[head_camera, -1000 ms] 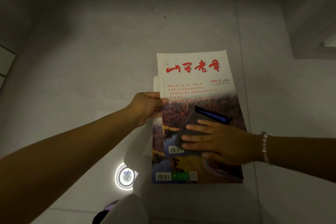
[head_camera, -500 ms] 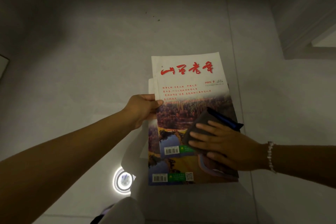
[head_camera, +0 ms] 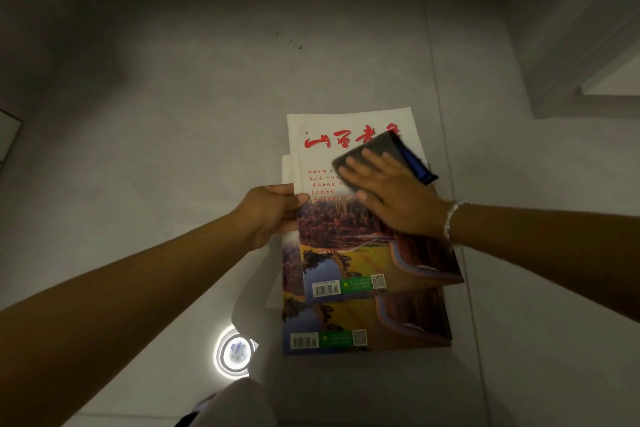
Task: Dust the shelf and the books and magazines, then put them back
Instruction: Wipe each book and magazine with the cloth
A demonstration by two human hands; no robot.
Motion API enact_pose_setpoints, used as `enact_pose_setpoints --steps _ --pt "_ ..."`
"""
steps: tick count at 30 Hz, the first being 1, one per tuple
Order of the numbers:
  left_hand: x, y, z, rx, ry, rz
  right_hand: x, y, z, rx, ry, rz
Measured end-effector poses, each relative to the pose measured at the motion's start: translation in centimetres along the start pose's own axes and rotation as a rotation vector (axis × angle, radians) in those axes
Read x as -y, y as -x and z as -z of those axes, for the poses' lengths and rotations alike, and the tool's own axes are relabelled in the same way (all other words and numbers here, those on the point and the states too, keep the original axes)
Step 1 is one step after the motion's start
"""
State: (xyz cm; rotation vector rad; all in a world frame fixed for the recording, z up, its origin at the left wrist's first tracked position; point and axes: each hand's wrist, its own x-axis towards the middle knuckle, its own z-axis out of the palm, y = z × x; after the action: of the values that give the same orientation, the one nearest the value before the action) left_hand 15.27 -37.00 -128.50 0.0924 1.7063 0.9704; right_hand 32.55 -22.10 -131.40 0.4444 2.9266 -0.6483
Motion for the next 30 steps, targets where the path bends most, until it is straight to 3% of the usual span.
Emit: enact_pose_setpoints --steps 3,6,12,16,23,26,30 --pt "0.1 0.2 0.2 0.036 0.034 0.003 2.5 1.8 -1.6 0.046 -0.06 0.139" --pt "0.1 0.3 0.2 0.041 0.023 -0.012 3.0 2.0 -1.6 0.027 -0.196 0.107" --pt "-0.8 1.5 -0.3 0.015 0.02 -0.094 5.4 1.1 1.3 -0.054 -0.823 -0.308" --pt "-2.3 3.3 -1.7 0.038 0.073 -0.227 8.0 -0.8 2.6 -0.164 -1.101 -0.478" --pt "-4.4 5.4 -2.6 0.125 0.021 -0.384 7.4 -1.5 8.0 -0.202 -1.327 -0.558" --pt "-4.9 5.1 -2.5 0.038 -0.009 -0.462 7.1 -1.1 9.4 -0.17 -1.421 -0.555" --pt "-4.1 4.0 -1.8 -0.035 0.068 -0.348 6.7 -0.2 11.6 -0.053 -1.514 -0.478"
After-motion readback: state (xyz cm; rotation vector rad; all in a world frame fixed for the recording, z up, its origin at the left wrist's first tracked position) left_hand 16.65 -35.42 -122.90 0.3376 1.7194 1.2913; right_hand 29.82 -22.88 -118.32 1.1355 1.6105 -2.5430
